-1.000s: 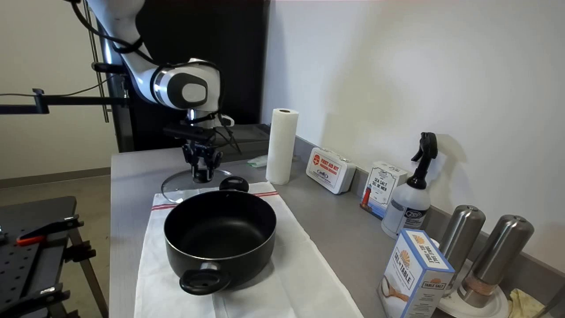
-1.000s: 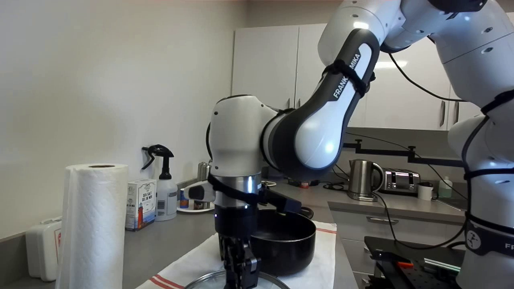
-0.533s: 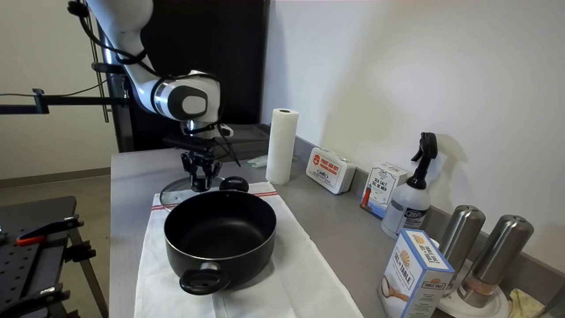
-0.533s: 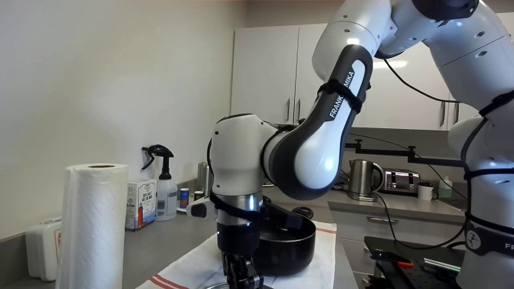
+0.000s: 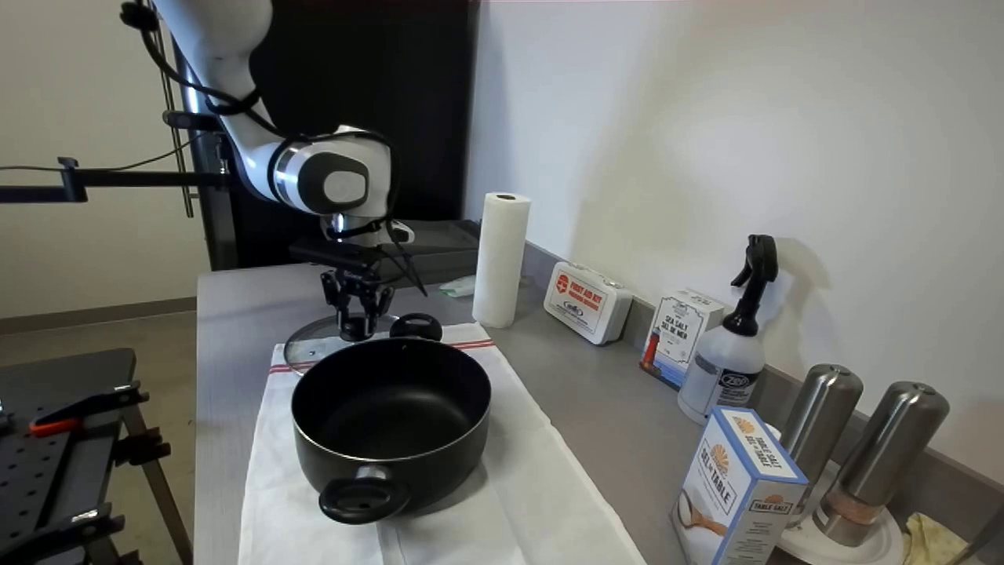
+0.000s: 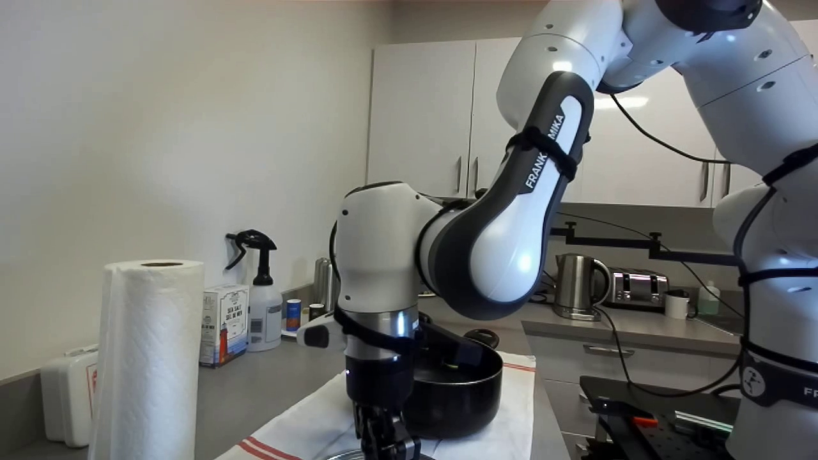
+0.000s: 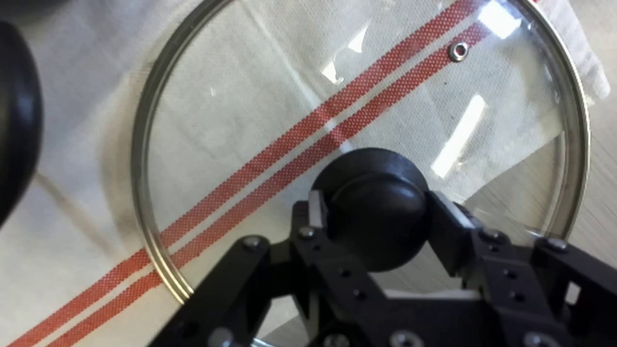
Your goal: Remove the lid from the pot
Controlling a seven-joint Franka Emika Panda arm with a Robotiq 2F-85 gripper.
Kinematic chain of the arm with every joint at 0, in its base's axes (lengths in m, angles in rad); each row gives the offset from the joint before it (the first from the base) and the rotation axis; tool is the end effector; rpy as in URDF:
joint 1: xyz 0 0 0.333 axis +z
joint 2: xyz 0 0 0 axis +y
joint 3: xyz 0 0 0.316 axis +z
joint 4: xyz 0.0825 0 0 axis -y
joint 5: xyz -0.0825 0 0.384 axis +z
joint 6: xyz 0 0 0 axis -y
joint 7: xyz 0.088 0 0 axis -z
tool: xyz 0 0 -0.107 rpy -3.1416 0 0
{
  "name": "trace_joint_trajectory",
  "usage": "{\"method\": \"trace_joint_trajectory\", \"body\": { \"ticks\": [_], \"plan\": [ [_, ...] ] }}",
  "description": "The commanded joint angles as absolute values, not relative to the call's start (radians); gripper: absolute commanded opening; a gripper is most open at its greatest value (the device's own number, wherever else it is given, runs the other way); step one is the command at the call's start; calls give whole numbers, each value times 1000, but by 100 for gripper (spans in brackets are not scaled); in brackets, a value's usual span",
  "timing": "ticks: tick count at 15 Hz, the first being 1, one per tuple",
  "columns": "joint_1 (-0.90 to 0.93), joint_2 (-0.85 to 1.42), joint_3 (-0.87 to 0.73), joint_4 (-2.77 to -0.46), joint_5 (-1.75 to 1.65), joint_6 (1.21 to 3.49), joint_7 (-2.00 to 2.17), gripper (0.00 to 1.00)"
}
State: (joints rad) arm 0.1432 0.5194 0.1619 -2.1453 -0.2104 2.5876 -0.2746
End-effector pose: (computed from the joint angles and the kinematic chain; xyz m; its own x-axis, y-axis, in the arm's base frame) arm 0.5307 0.1740 0.1535 0.7339 0.6758 -0.0681 0.6773 -0.7357 -0.0001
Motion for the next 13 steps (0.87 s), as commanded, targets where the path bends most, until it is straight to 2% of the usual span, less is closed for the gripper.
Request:
{"method": "trace_joint_trajectory", "body": {
  "ticks": [1, 2, 4, 13],
  "plan": [
    [146, 515, 162, -2150, -224, 2592, -293, 86],
    [143, 506, 166, -2155, -221, 2593, -297, 94],
    [138, 486, 174, -2163, -213, 2586, -307, 100],
    [155, 334, 168, -2220, -226, 2564, -282, 100]
  ]
}}
